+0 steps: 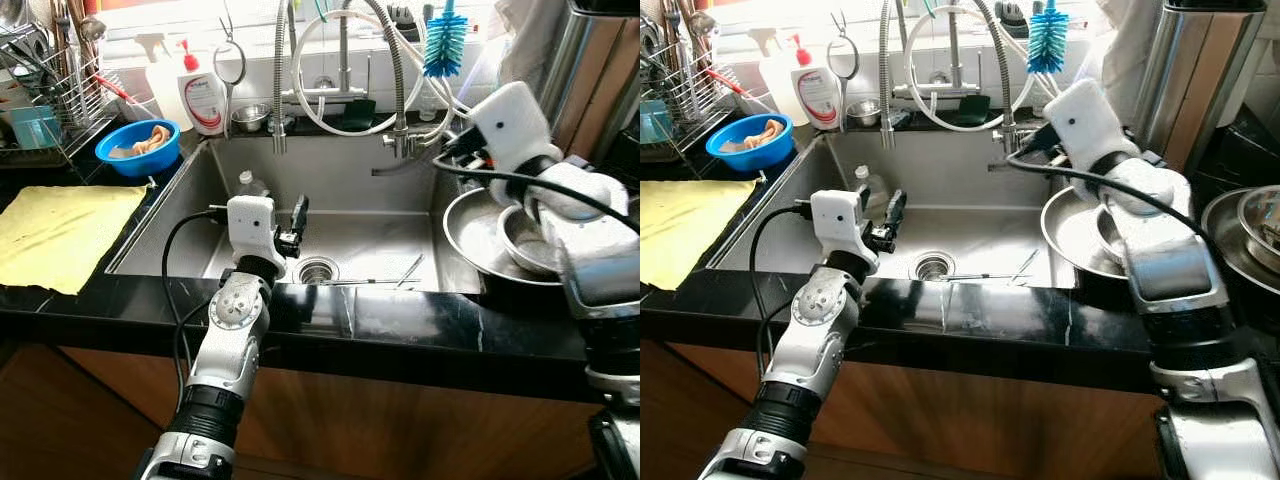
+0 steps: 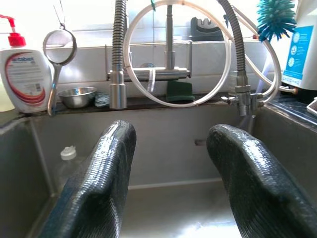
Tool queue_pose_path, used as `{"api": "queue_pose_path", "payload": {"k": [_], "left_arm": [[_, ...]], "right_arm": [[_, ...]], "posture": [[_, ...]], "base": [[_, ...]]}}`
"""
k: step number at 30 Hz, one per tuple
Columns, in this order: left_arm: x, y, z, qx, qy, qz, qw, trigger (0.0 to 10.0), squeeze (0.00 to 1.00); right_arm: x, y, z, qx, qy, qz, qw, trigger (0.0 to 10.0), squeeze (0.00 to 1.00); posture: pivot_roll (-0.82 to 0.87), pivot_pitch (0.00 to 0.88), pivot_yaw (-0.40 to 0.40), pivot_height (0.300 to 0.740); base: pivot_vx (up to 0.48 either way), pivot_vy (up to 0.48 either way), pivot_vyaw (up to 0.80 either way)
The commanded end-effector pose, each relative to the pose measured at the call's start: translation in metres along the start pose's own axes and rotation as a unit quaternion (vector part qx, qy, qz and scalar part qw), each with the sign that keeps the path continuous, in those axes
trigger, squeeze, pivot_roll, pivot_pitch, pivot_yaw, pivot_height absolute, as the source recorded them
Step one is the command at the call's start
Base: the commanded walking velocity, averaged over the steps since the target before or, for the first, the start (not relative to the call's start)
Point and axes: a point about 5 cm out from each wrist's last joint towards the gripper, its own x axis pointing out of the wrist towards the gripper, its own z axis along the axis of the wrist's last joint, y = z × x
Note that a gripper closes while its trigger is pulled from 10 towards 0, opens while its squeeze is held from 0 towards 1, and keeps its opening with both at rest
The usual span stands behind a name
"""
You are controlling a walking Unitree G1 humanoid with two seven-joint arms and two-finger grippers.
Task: Kitchen organization
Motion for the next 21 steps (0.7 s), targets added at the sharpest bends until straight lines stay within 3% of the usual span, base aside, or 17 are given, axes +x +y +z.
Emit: {"api": "queue_pose_path", "payload": {"k": [1,3,10,11,12,13,16,21], "left_arm": [[0.002,0.004,0.0,0.003,0.0,0.002,1.0,10.0,0.0],[0.002,0.005,0.0,0.004,0.001,0.002,1.0,10.0,0.0],[0.002,0.005,0.0,0.004,0.001,0.002,1.0,10.0,0.0],[0.002,0.005,0.0,0.004,0.001,0.002,1.0,10.0,0.0],[0.002,0.005,0.0,0.004,0.001,0.002,1.0,10.0,0.0],[0.002,0.005,-0.001,0.004,0.002,0.001,1.0,10.0,0.0],[0.001,0.005,-0.001,0.003,0.003,0.0,1.0,10.0,0.0],[0.001,0.004,-0.002,0.003,0.004,-0.001,1.0,10.0,0.0]], "right_arm": [[-0.003,0.0,0.002,-0.005,0.004,-0.001,1.0,10.0,0.0],[-0.007,0.002,-0.009,-0.01,0.038,0.008,0.999,10.0,0.03],[-0.007,0.002,-0.009,-0.01,0.038,0.008,0.999,10.0,0.03],[-0.008,0.003,-0.012,-0.007,0.048,0.012,0.999,10.0,0.55],[-0.008,0.003,-0.012,-0.007,0.048,0.012,0.999,10.0,0.55],[-0.009,0.009,-0.014,0.006,0.056,0.02,0.998,10.0,1.0],[-0.011,0.02,-0.017,0.047,0.067,0.021,0.996,10.0,1.0],[-0.012,0.026,-0.017,0.107,0.064,0.001,0.992,10.0,1.0]], "posture": [[-0.24,0.0,0.11,0.74],[-0.25,0.0,0.11,0.74],[-0.25,0.0,0.11,0.74],[-0.25,0.0,0.11,0.74],[-0.25,0.0,0.11,0.74],[-0.24,0.0,0.103,0.74],[-0.24,0.0,0.1,0.74],[-0.24,0.0,0.098,0.74]], "base": [[0.0,0.0,0.0],[0.0,0.0,0.0],[0.0,0.0,0.0],[0.0,0.0,0.0],[0.0,0.0,0.0],[0.0,0.0,0.0],[0.0,0.0,0.0],[0.0,0.0,0.0]]}}
